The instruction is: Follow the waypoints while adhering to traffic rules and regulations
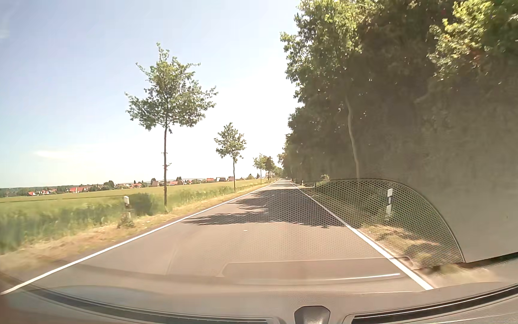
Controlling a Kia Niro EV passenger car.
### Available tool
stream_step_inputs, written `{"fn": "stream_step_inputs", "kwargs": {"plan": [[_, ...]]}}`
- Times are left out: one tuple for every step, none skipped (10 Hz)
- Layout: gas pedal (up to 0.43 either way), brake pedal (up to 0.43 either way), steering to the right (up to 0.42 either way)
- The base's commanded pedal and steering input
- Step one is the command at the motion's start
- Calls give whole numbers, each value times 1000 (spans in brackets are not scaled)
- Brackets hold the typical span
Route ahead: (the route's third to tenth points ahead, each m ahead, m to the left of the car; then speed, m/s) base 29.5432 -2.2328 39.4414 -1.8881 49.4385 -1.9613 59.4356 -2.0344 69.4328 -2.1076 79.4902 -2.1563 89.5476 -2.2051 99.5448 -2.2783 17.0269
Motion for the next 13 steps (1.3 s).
{"fn": "stream_step_inputs", "kwargs": {"plan": [[248,6,2],[248,6,2],[248,6,2],[248,6,2],[248,6,2],[248,6,2],[248,6,2],[248,6,2],[248,6,2],[248,6,2],[248,6,2],[248,6,2],[248,6,2]]}}
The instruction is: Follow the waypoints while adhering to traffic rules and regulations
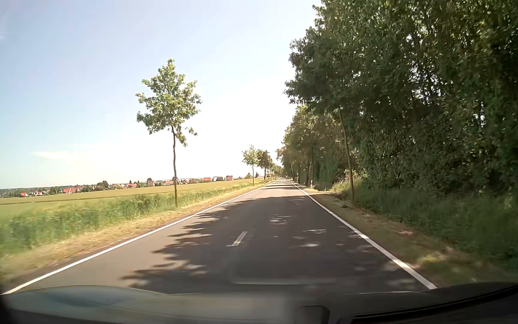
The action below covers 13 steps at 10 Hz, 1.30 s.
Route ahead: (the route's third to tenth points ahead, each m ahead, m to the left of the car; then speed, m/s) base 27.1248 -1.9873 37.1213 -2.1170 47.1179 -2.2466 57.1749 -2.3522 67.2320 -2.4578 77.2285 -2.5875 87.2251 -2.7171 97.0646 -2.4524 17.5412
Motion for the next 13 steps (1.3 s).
{"fn": "stream_step_inputs", "kwargs": {"plan": [[248,6,2],[248,0,2],[248,6,2],[248,6,2],[248,6,2],[248,6,2],[248,6,2],[248,6,2],[248,6,2],[248,6,2],[248,6,2],[248,6,2],[248,0,2]]}}
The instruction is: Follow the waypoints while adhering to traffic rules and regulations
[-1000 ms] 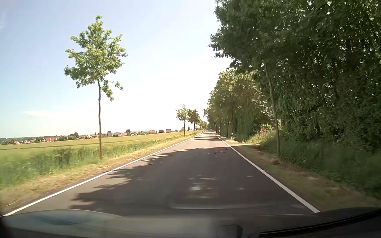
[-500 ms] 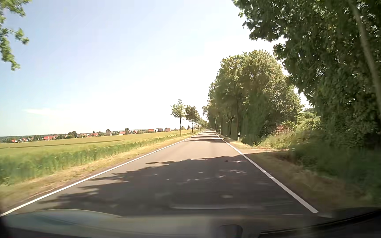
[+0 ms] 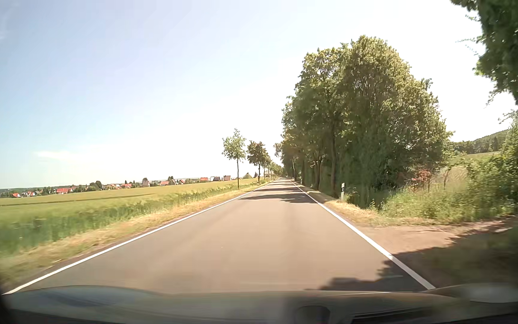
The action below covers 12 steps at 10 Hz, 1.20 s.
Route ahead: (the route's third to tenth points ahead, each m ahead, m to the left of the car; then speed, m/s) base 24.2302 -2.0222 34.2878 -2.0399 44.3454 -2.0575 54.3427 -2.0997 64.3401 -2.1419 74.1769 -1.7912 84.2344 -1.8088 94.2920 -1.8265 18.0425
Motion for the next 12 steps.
{"fn": "stream_step_inputs", "kwargs": {"plan": [[248,6,2],[228,6,2],[209,6,2],[177,6,2],[150,6,2],[118,6,2],[98,6,2],[79,6,2],[79,6,2],[79,6,0],[79,6,0],[79,6,0]]}}
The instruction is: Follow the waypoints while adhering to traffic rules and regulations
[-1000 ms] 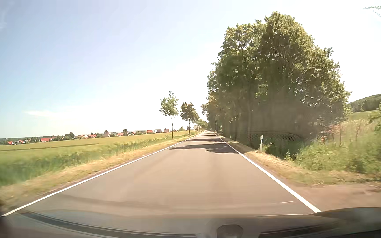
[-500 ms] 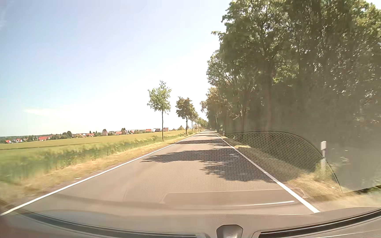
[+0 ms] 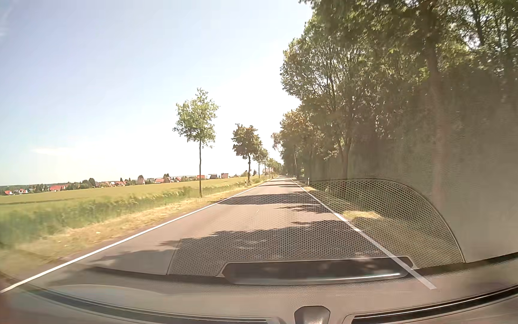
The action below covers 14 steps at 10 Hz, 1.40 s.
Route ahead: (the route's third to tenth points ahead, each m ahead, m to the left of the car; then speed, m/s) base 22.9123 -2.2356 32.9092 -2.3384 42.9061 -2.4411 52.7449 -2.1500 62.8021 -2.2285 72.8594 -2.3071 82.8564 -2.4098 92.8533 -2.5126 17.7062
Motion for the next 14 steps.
{"fn": "stream_step_inputs", "kwargs": {"plan": [[79,6,0],[79,6,0],[79,6,0],[79,6,0],[79,6,0],[110,6,0],[130,6,0],[157,6,0],[157,6,0],[169,6,0],[177,6,0],[177,6,0],[177,6,1],[177,6,1]]}}
